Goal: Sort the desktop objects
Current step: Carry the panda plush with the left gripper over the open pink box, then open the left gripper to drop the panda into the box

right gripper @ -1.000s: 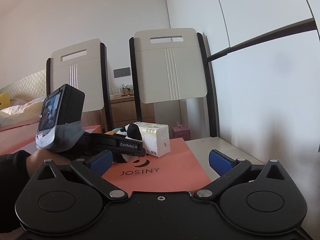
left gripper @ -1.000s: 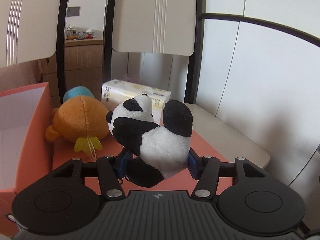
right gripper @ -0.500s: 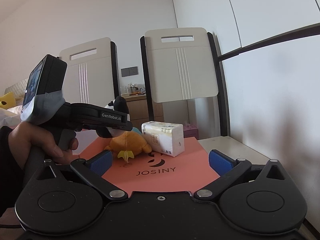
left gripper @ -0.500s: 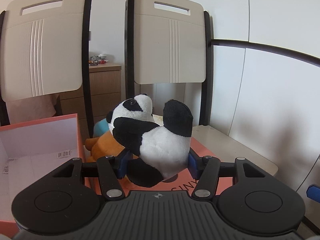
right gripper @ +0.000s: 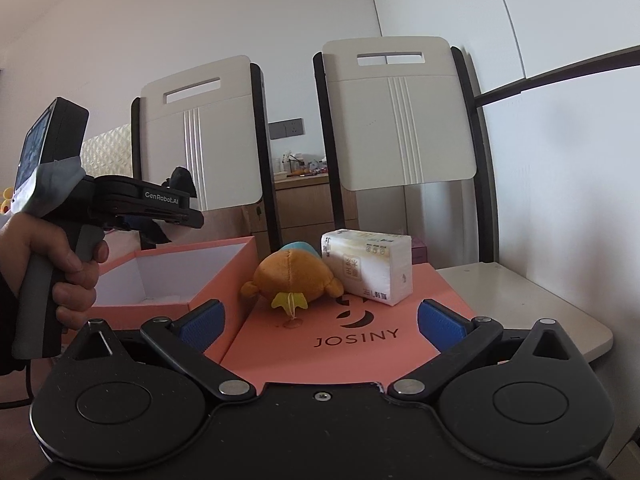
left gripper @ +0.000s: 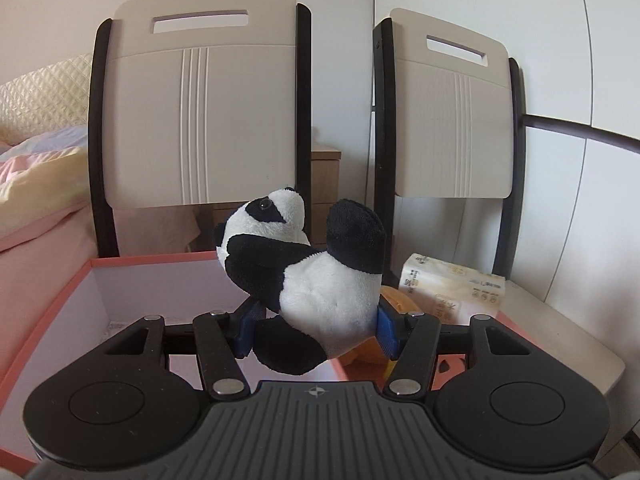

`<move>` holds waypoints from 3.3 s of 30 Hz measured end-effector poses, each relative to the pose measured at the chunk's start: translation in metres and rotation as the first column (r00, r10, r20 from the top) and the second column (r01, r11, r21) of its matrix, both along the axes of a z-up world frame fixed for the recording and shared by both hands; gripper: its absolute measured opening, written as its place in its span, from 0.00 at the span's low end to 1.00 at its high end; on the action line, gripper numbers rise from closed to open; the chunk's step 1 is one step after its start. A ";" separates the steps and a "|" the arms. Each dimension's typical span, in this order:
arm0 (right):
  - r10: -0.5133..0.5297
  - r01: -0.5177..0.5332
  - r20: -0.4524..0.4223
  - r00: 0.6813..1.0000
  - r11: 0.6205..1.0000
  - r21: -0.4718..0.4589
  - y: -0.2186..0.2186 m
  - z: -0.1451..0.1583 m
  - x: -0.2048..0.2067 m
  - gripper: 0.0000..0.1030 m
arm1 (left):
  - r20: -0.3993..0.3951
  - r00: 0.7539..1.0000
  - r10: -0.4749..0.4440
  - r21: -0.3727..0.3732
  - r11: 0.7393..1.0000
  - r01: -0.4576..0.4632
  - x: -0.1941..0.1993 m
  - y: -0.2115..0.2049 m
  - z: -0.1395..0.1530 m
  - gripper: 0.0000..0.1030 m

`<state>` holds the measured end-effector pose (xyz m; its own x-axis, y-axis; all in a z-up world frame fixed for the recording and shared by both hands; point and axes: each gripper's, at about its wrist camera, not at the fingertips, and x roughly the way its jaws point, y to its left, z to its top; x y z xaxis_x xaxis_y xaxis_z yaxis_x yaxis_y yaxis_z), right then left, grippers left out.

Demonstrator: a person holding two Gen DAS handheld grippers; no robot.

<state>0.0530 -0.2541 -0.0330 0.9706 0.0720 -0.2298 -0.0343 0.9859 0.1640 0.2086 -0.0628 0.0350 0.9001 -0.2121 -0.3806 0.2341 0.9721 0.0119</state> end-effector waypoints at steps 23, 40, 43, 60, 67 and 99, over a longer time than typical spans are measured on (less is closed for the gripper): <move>0.032 -0.033 -0.033 0.999 0.999 -0.015 0.020 -0.004 0.019 0.99 | -0.138 0.986 0.096 -0.007 0.995 -0.098 0.017 0.055 -0.043 0.67; 0.031 -0.030 0.034 0.999 0.999 -0.011 0.023 0.010 -0.017 0.99 | -0.058 0.996 0.075 -0.056 0.995 -0.078 -0.029 0.054 -0.026 0.94; 0.033 -0.033 0.058 0.998 0.999 -0.003 0.023 0.011 -0.035 0.99 | -0.048 0.997 0.065 -0.065 0.996 -0.068 -0.047 0.053 -0.021 0.95; 0.007 -0.009 0.178 0.984 1.000 0.011 0.011 0.018 -0.105 0.99 | 0.042 0.999 0.030 -0.115 0.993 -0.025 -0.156 0.036 0.005 0.97; 0.011 -0.011 0.178 0.984 1.000 0.000 0.011 0.017 -0.095 0.99 | 0.027 0.998 0.065 -0.170 0.984 -0.059 -0.160 0.043 0.001 0.98; 0.062 -0.063 0.126 0.990 0.998 0.006 0.011 0.008 0.035 0.99 | 0.118 0.958 0.262 -0.110 0.962 -0.250 -0.120 0.098 0.029 0.98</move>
